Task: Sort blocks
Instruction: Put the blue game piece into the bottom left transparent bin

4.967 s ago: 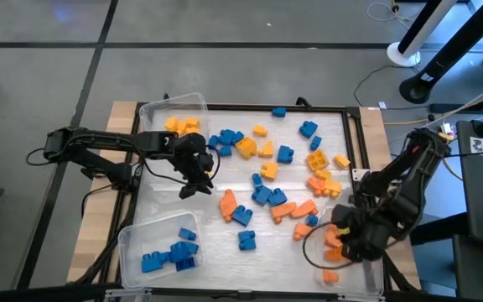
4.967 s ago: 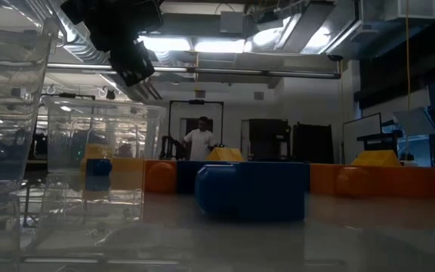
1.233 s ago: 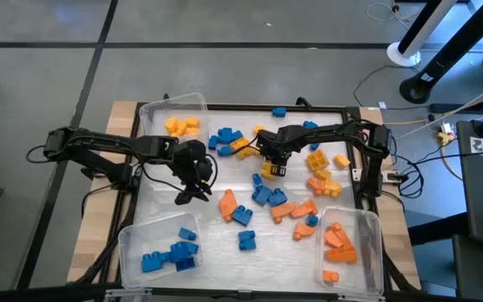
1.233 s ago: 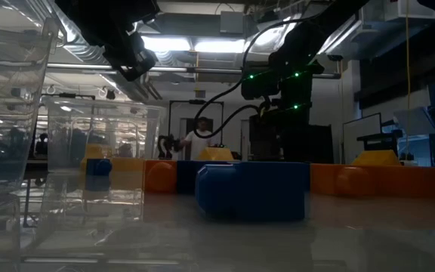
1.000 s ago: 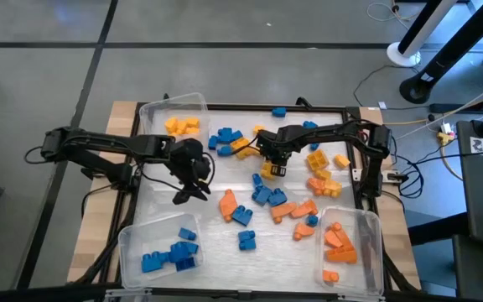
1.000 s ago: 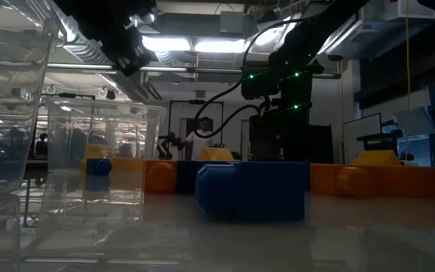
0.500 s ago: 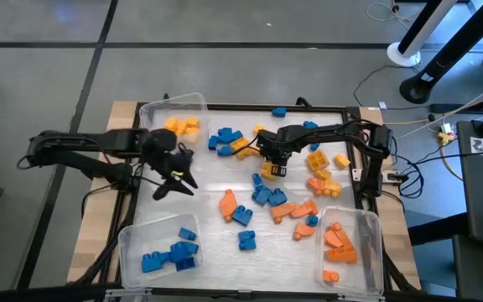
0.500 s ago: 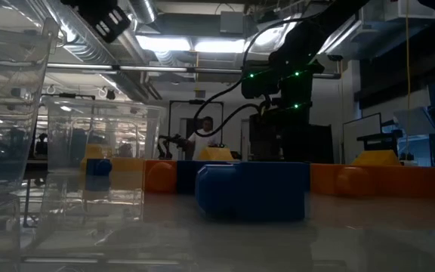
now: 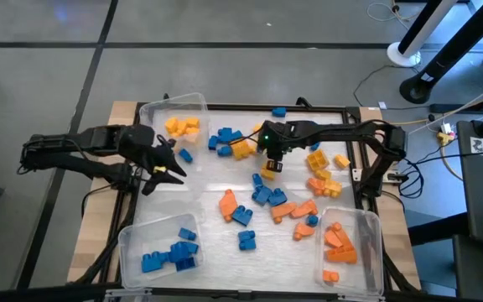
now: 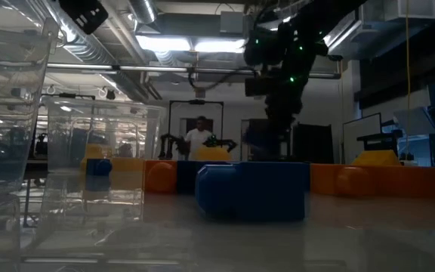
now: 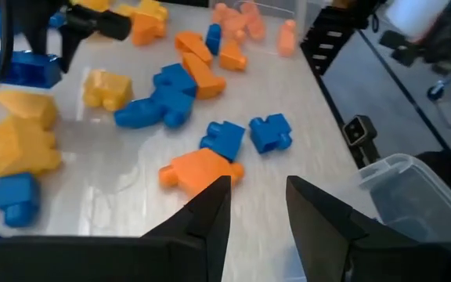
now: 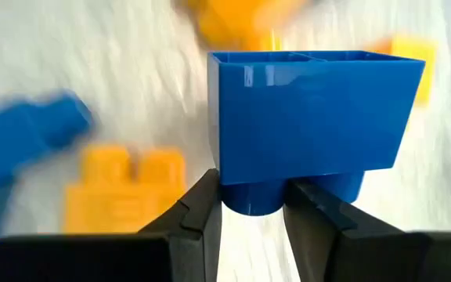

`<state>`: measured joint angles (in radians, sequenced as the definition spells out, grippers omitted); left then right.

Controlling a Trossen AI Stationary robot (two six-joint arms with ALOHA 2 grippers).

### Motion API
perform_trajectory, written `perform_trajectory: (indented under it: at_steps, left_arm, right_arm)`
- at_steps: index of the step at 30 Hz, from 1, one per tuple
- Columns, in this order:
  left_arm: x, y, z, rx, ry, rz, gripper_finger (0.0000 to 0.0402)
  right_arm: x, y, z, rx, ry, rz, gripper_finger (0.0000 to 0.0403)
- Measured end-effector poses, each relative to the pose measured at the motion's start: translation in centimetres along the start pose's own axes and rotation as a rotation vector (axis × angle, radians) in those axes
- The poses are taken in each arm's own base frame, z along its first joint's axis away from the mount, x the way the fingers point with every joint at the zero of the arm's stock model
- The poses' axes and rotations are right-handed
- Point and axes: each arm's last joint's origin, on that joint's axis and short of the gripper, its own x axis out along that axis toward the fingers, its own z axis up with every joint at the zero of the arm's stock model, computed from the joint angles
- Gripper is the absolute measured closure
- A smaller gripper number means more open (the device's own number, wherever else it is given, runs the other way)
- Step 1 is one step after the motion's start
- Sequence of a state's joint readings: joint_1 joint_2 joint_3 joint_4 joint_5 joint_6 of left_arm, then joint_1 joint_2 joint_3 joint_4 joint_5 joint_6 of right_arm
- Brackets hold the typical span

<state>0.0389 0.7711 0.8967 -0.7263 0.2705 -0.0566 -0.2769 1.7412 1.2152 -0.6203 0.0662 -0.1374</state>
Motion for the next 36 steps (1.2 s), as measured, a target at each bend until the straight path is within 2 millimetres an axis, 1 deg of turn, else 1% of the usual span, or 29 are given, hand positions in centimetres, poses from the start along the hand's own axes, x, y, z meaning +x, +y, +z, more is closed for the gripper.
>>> perform_trajectory:
  at_steps: [4,10,13,17,20,23,31,36]
  left_arm:
    - [-0.2,0.1,-0.7,-0.019,-0.006,0.037,0.0288]
    - [0.4,0.4,-2.5,-0.049,0.012,0.063,0.0288]
    - [1.2,0.7,-3.5,-0.057,0.030,0.075,0.0288]
    - [2.9,1.2,-4.1,-0.064,-0.030,0.069,0.0288]
    - [4.2,1.6,-4.2,-0.046,-0.090,0.063,0.0288]
    - [5.0,1.6,-3.7,0.018,-0.172,0.052,0.0288]
    - [7.1,0.7,-2.2,0.308,-0.287,0.014,0.0288]
    - [8.6,0.4,-1.5,0.464,-0.339,0.025,0.0288]
  right_arm:
    - [-0.9,1.1,1.4,-0.026,-0.156,0.074,0.0289]
    - [-2.0,3.9,4.0,-0.111,-0.433,0.203,0.0288]
    - [-2.6,5.4,4.9,-0.140,-0.535,0.233,0.0287]
    - [-3.3,7.0,5.6,-0.165,-0.634,0.255,0.0287]
    - [-3.7,7.9,5.9,-0.179,-0.674,0.258,0.0287]
    - [-3.9,8.5,6.0,-0.177,-0.687,0.229,0.0287]
    - [-3.9,8.6,6.0,-0.149,-0.679,0.138,0.0286]
    - [-3.8,8.5,6.0,-0.145,-0.678,0.126,0.0286]
